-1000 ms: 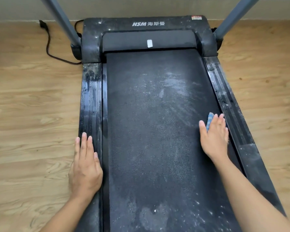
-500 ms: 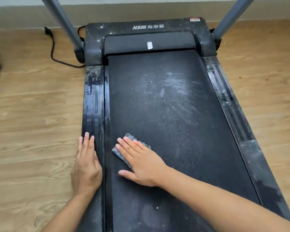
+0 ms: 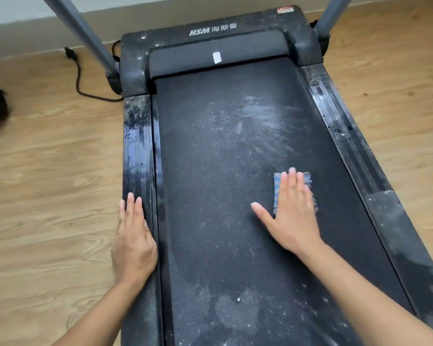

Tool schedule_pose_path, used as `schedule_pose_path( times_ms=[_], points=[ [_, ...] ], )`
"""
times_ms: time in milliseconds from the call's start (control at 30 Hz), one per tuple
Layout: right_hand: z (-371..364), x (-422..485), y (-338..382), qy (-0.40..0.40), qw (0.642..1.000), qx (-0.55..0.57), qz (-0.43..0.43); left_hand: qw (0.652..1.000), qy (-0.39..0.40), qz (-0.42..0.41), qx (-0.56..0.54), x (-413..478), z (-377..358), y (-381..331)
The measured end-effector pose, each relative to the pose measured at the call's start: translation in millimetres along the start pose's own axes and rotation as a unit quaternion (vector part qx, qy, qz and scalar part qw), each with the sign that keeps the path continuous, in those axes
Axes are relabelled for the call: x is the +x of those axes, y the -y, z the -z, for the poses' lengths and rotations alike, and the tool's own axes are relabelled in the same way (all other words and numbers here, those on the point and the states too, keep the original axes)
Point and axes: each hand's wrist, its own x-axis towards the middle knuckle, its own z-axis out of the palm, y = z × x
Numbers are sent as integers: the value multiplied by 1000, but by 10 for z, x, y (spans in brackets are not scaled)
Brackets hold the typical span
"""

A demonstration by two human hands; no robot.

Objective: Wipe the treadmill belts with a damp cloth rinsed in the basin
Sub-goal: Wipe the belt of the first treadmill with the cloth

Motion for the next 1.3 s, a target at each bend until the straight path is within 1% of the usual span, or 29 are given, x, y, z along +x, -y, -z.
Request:
schedule_pose_path(
  times_ms=[67,167,233,333,400,467,567,633,700,767,800,833,867,900,967,1000,1067,1100,1167,1200,1233,1300],
  points=[
    [-246,-161,696,27,994,-1,106,1000,2,1,-1,3,-8,4],
    [-603,-449,1495,75,959,-33,271,1000,-5,-6,-7,22,1,25],
    [-678,-586,1578,82,932,-73,345,1000,-6,-7,-11,12,13,28],
    [-590,-548,1190,71,911,-85,397,1000,-2,2,-12,5,20,12],
    [-432,-467,741,62,926,-85,363,1000,3,3,-9,-12,28,-3],
    [-206,-380,220,48,949,-89,298,1000,2,1,-12,-13,46,-10],
    [153,-287,-642,46,980,-104,162,1000,1,-2,-22,3,66,-17],
    [344,-272,-1038,50,994,-76,60,1000,1,-2,-19,6,55,-17],
    [358,-285,-1119,35,999,-31,-17,1000,6,8,-14,18,40,-18],
    [209,-348,-903,-7,997,4,-82,1000,9,8,-13,11,29,-23],
    [119,-386,-714,-22,994,19,-102,1000,11,6,-12,13,32,-18],
    [28,-424,-497,-26,994,25,-103,1000,12,6,-14,19,35,-7],
    [-57,-469,-263,-24,996,24,-83,1000,15,6,-17,26,36,-5],
    [-142,-517,2,-17,999,23,-43,1000,17,3,-20,31,42,7],
    [-329,-650,596,9,997,24,78,999,24,-2,-26,40,53,24],
    [-437,-740,885,31,988,18,150,999,28,-5,-29,49,63,34],
    [-638,-934,1306,65,956,-21,285,999,37,-10,-31,57,67,55],
    [-689,-989,1404,73,941,-41,328,999,39,-13,-30,56,67,69],
    [-702,-954,1356,70,925,-60,369,998,44,-19,-28,64,70,87],
    [-682,-899,1258,56,924,-66,373,998,45,-20,-28,65,73,97],
    [-646,-833,1119,42,929,-71,360,998,44,-20,-28,61,75,100],
    [-507,-680,748,22,955,-55,289,998,44,-19,-27,59,76,91]
  ],
)
